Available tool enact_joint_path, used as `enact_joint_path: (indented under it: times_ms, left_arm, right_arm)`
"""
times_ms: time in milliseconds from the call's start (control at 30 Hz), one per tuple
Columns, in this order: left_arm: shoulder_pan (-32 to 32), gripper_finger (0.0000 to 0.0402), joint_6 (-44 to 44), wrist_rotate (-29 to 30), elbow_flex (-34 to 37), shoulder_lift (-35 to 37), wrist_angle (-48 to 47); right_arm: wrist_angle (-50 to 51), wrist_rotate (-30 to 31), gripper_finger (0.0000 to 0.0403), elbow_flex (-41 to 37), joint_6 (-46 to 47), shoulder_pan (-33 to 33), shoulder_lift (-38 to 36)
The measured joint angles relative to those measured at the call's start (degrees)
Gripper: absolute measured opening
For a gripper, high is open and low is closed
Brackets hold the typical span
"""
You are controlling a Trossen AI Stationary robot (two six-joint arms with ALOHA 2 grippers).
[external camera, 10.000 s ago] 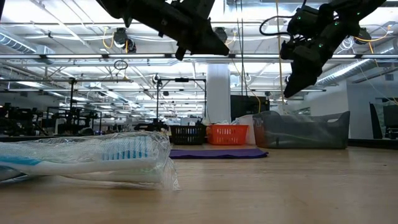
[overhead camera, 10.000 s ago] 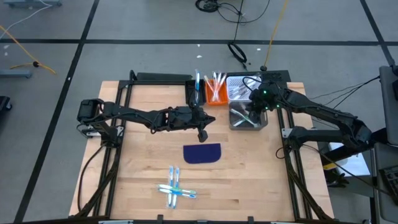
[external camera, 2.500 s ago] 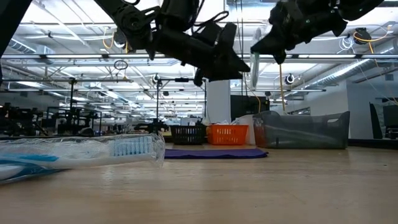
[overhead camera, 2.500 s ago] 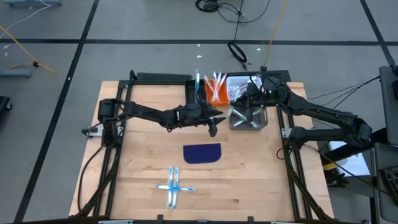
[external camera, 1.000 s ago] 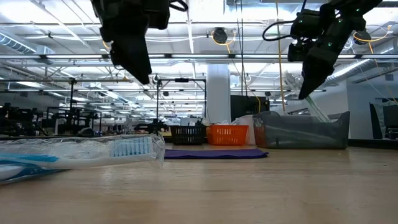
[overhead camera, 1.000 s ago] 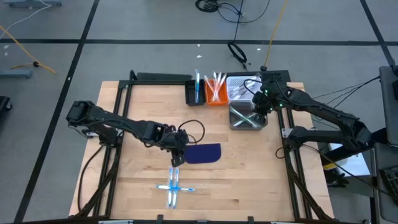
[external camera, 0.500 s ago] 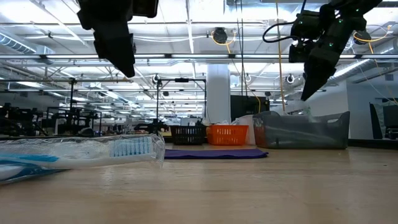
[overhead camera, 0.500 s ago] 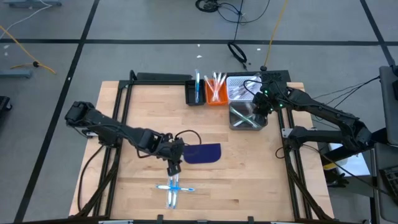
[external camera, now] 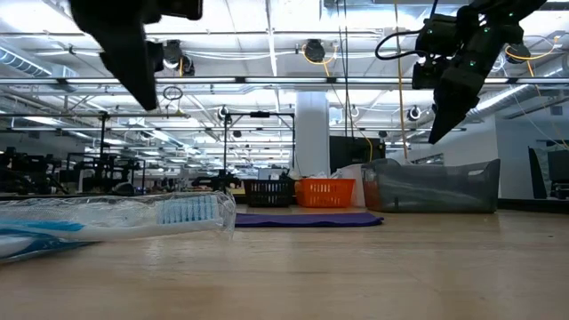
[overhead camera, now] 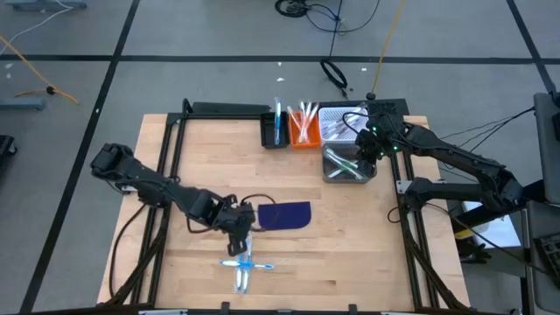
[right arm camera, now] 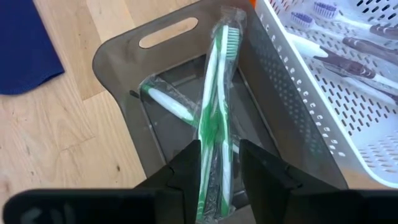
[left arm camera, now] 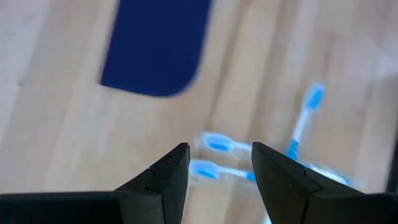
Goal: Pick & Place Toothbrushes
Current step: Put the blue toothbrush into the black bin
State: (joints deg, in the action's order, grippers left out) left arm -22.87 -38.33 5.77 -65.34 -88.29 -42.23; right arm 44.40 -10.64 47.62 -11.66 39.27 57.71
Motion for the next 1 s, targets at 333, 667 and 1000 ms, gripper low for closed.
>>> enact_joint_path:
  times_ms: [333, 667, 1000]
  left_arm:
    - [-9.4, 0.0177, -3.2, -2.8, 2.0, -3.4, 4.4]
    - [-13.6, 0.0177, -9.5, -3.4, 2.3, -10.8, 6.4]
    - [-14.0, 0.0177, -11.5, -6.1, 2.3, -15.4, 8.9]
  right_arm:
    - [-0.8, -0.1, 0.0102, 0.0, 0.1, 0.0, 0.0]
    - [-3.2, -0.1, 0.01, 0.0, 0.7, 0.0, 0.0]
    - [-3.4, -0.1, 0.01, 0.0, 0.7, 0.0, 0.0]
